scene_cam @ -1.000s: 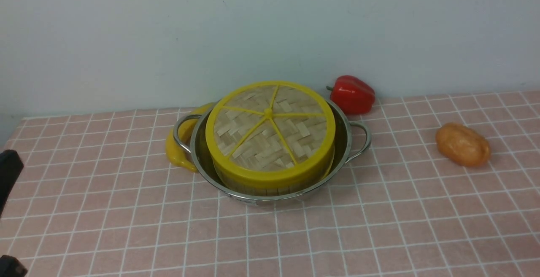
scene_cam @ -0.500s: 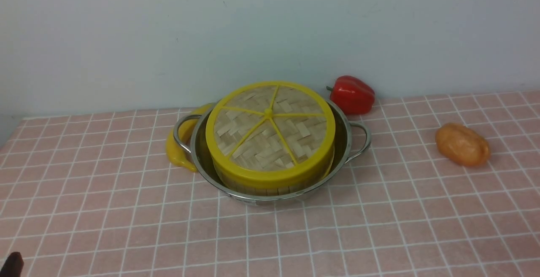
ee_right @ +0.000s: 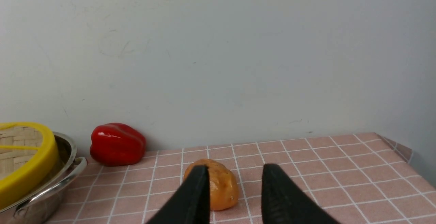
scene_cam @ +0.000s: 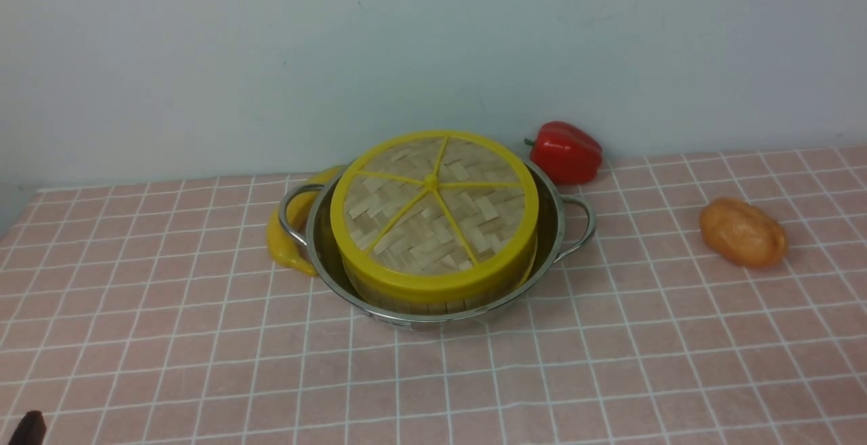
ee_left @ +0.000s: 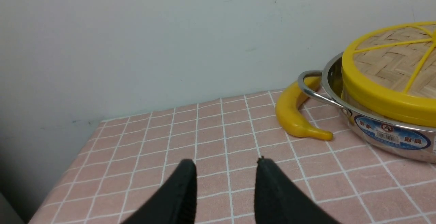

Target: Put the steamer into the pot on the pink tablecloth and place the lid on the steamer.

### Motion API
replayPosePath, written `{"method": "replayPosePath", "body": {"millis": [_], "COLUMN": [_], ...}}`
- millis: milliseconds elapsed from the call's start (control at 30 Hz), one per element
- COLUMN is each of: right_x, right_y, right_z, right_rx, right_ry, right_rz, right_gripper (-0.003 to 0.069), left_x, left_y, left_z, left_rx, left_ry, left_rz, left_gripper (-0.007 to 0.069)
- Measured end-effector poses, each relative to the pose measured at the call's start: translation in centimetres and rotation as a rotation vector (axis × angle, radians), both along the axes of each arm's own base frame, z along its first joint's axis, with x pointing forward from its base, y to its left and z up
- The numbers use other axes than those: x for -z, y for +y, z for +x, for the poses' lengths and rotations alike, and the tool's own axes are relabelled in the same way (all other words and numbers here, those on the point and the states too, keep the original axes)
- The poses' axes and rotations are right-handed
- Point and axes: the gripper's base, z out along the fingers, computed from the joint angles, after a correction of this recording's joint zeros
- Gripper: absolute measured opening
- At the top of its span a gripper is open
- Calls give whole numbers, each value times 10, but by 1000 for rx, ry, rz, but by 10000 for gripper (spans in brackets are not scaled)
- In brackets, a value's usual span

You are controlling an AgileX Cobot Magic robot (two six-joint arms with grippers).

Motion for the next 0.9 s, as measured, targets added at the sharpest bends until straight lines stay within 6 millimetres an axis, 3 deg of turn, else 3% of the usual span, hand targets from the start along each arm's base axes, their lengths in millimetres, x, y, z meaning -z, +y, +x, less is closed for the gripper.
{"method": "replayPosePath", "body": {"millis": [900], "right_x": [0], "right_y": [0], "right_z": [0], "right_rx": [0], "right_ry": [-1], "right_rz": [12], "right_gripper": [240], "left_x": [0], "left_y": [0], "left_z": [0], "left_rx": [-1], "left_ry": [0], "left_rz": [7], "left_gripper": [243]}}
